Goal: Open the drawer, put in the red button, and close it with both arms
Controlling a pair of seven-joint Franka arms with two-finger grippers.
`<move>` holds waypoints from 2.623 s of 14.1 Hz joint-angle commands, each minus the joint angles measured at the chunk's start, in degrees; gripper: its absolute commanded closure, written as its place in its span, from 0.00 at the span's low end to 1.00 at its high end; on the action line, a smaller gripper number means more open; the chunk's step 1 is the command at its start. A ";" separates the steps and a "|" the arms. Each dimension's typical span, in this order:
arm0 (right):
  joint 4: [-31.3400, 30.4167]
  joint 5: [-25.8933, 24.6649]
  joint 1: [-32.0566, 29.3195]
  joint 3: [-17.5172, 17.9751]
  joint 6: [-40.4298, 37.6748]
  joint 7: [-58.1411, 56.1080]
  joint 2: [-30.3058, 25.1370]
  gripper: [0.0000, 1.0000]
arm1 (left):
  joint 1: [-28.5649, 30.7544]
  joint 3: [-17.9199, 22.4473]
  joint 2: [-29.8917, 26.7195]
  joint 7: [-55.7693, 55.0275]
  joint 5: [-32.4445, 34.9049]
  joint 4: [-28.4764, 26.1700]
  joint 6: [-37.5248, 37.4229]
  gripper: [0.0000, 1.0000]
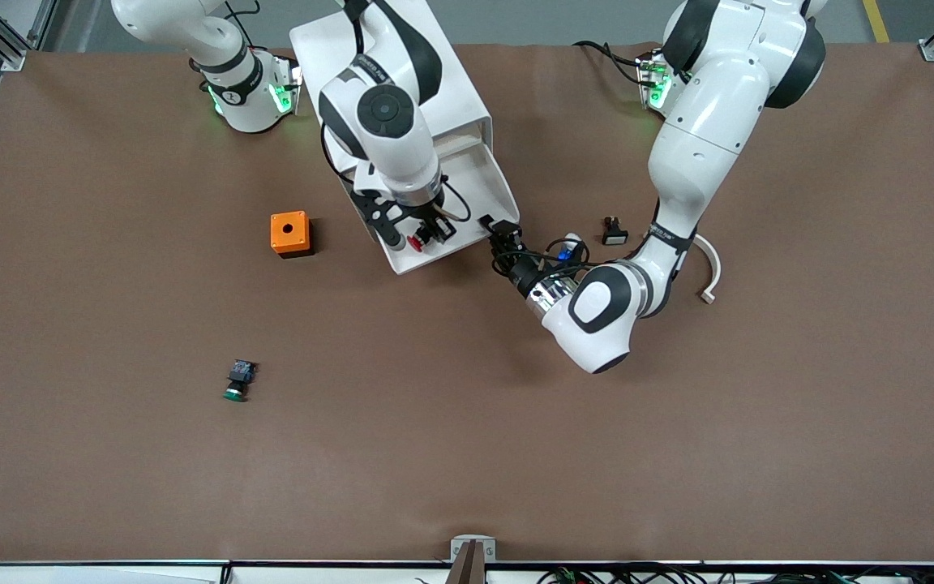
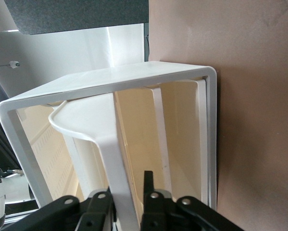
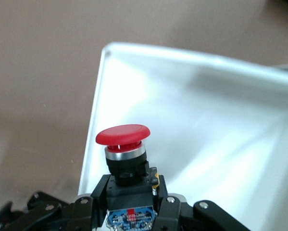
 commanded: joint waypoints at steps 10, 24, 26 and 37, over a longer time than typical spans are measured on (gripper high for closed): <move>-0.05 0.58 6.51 -0.62 -1.08 8.01 -0.59 0.43 | 2.75 0.04 -0.26 25.40 -2.03 4.13 0.26 0.01; 20.50 0.67 -11.13 -0.97 -29.19 -27.36 -1.11 0.00 | 2.92 3.56 -4.38 59.42 7.10 6.95 1.49 0.01; 22.61 0.67 -15.52 -1.15 -33.93 -37.47 -1.72 0.00 | 2.48 3.56 -6.14 61.88 10.35 6.95 3.59 0.01; 24.12 -3.54 -42.42 -1.24 -47.75 -84.78 -6.83 0.00 | -5.68 3.21 -13.97 67.34 33.37 6.60 18.89 0.01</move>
